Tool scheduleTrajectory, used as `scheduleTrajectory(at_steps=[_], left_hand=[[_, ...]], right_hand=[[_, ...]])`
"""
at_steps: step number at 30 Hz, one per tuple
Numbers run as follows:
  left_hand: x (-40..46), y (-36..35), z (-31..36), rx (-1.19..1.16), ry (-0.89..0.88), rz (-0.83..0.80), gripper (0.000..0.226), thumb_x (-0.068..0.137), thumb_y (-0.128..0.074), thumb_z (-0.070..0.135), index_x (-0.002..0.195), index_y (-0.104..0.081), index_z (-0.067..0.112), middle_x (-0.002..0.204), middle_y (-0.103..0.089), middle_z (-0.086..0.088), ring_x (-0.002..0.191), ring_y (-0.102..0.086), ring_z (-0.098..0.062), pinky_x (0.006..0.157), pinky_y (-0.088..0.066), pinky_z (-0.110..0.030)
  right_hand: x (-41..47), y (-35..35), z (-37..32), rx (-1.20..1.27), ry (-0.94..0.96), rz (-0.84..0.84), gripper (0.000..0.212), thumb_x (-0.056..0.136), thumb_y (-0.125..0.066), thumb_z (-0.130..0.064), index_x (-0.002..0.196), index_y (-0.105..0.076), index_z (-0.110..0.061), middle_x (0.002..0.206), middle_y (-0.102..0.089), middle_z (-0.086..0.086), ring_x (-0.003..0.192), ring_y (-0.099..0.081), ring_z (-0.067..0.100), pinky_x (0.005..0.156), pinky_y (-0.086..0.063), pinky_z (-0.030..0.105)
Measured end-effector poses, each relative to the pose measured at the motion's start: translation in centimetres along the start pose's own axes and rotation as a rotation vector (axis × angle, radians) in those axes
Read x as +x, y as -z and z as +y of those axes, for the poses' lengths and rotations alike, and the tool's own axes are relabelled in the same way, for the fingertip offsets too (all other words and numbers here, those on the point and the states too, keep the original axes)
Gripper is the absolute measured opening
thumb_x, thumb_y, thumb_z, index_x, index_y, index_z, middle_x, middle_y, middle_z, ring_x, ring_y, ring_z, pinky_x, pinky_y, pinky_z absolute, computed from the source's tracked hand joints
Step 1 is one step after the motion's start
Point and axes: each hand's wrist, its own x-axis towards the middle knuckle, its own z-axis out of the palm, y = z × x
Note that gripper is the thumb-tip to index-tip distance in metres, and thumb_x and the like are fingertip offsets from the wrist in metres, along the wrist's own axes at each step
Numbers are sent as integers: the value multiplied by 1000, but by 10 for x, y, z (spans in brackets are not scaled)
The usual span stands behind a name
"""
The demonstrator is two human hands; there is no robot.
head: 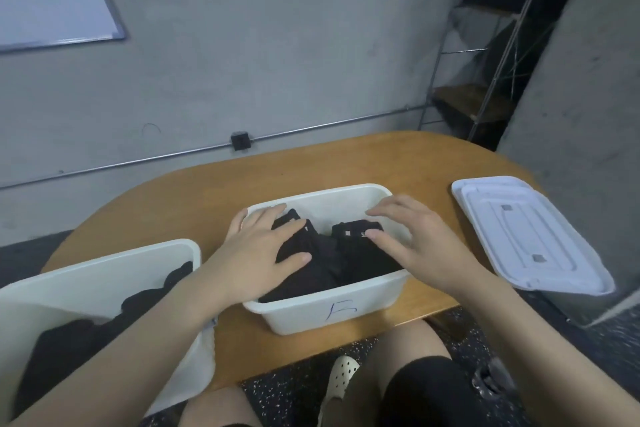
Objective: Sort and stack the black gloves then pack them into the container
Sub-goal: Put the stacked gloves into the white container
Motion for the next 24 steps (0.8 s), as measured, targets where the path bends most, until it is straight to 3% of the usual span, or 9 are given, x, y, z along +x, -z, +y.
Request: scheduleTrajectory(at_steps=[4,8,11,13,14,16,18,20,24], left_hand=[[-9,2,57,-34,-85,-9,65,102,-28,67,161,-11,46,171,9,12,157,12,-15,124,16,-38],[-1,-28,101,64,-223,58,61,105,-12,63,162,-11,42,172,8,7,158,13,-17,127,14,-44],[14,-52,116,185,-234,90,55,107,-17,49,156,-39,34,168,-27,-7,156,-22,-26,129,-10,-48],[26,-62,119,251,-277,160,50,103,-28,43,133,-65,29,149,-57,-9,141,-50,-26,122,-31,-45],[32,-64,121,259,-290,170,49,101,-30,43,126,-69,28,142,-63,-7,135,-56,-26,118,-38,-44],[42,-65,124,246,-290,172,48,102,-32,44,127,-69,28,136,-67,-4,131,-61,-24,111,-47,-45],[50,-67,131,230,-297,177,45,106,-36,43,140,-61,29,143,-63,-2,138,-54,-24,115,-42,-46],[59,-65,141,188,-304,115,48,109,-34,44,154,-43,30,158,-47,0,152,-34,-23,126,-24,-45],[78,-63,155,170,-326,125,52,111,-23,46,160,-27,32,166,-31,5,158,-15,-19,129,-7,-41]], right_hand=[[-48,33,43,-138,-111,270,19,97,-68,-29,113,-73,-19,113,-63,-5,102,-58,10,88,-45,28],[-93,45,102,-333,-315,232,18,93,-74,-21,110,-75,-17,113,-68,-1,102,-65,25,86,-53,43],[-114,49,140,-532,-479,28,46,94,-71,-36,135,-64,-17,146,-57,7,134,-52,34,107,-41,52],[-123,51,162,-593,-535,-100,62,96,-67,-43,151,-49,-20,163,-38,7,152,-32,32,120,-28,50],[-126,51,171,-614,-537,-140,63,97,-66,-41,153,-45,-22,165,-34,7,154,-29,32,122,-26,50],[-130,50,185,-629,-494,-152,51,96,-69,-30,145,-55,-25,157,-47,8,146,-42,35,115,-35,51],[-132,48,196,-642,-413,-107,35,93,-72,-20,127,-68,-28,133,-66,2,122,-64,29,99,-48,49],[-133,51,200,-666,-356,-101,31,92,-73,-20,121,-68,-31,119,-69,-6,108,-69,22,86,-52,43],[-138,50,206,-745,-296,-122,57,70,-83,-4,116,-67,-33,111,-71,-8,97,-71,21,74,-54,39]])
